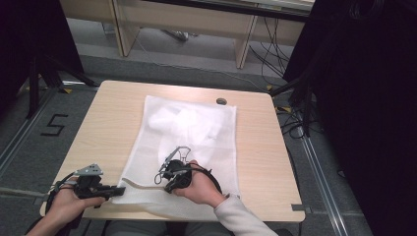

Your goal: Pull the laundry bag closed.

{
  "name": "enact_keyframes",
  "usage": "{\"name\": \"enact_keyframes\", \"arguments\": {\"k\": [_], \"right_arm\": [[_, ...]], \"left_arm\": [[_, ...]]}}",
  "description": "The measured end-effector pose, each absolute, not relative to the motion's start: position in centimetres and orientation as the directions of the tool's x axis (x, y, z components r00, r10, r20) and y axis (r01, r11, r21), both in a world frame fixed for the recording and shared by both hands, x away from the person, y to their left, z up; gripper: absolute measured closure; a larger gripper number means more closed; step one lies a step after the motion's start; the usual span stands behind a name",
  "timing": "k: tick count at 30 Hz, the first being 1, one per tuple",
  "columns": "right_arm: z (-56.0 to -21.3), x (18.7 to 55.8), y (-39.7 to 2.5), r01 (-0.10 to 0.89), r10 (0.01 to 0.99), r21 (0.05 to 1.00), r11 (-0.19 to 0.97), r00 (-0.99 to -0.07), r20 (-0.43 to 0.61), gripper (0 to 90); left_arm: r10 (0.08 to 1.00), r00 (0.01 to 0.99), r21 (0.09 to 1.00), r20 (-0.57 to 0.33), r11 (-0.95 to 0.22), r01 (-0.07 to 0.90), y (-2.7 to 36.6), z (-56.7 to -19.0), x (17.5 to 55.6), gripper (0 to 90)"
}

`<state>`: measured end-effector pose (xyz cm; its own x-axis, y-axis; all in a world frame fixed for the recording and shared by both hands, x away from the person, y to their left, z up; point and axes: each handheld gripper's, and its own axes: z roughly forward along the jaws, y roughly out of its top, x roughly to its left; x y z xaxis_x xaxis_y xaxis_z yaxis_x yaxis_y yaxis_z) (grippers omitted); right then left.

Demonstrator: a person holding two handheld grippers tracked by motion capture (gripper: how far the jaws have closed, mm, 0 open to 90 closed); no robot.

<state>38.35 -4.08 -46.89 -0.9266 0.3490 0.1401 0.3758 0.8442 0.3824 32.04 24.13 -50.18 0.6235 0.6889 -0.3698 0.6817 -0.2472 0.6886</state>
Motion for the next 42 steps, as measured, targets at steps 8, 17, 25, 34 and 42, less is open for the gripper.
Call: {"name": "enact_keyframes", "arguments": {"k": [8,17,25,34,42], "right_arm": [[-46.9,38.3,-4.5,0.385,0.359,0.377,0.842,-0.923,0.141,82.3],[-46.8,38.4,-5.0,0.383,0.357,0.372,0.845,-0.923,0.139,82.3],[-46.6,38.4,-5.3,0.384,0.360,0.373,0.845,-0.923,0.135,82.3],[-46.5,38.4,-5.9,0.391,0.366,0.374,0.841,-0.920,0.138,82.3],[-46.5,38.4,-5.9,0.396,0.375,0.376,0.838,-0.918,0.132,82.3]], "left_arm": [[0.695,0.616,0.698,-0.371,-0.229,0.678,24.0,-50.3,32.0,85.3],[0.696,0.615,0.696,-0.371,-0.230,0.680,24.0,-50.3,32.0,85.3],[0.692,0.619,0.684,-0.372,-0.246,0.686,24.1,-50.2,32.0,85.3],[0.696,0.615,0.694,-0.370,-0.233,0.681,24.0,-50.3,32.0,85.3],[0.696,0.615,0.695,-0.371,-0.231,0.681,24.0,-50.4,32.0,85.3]]}}
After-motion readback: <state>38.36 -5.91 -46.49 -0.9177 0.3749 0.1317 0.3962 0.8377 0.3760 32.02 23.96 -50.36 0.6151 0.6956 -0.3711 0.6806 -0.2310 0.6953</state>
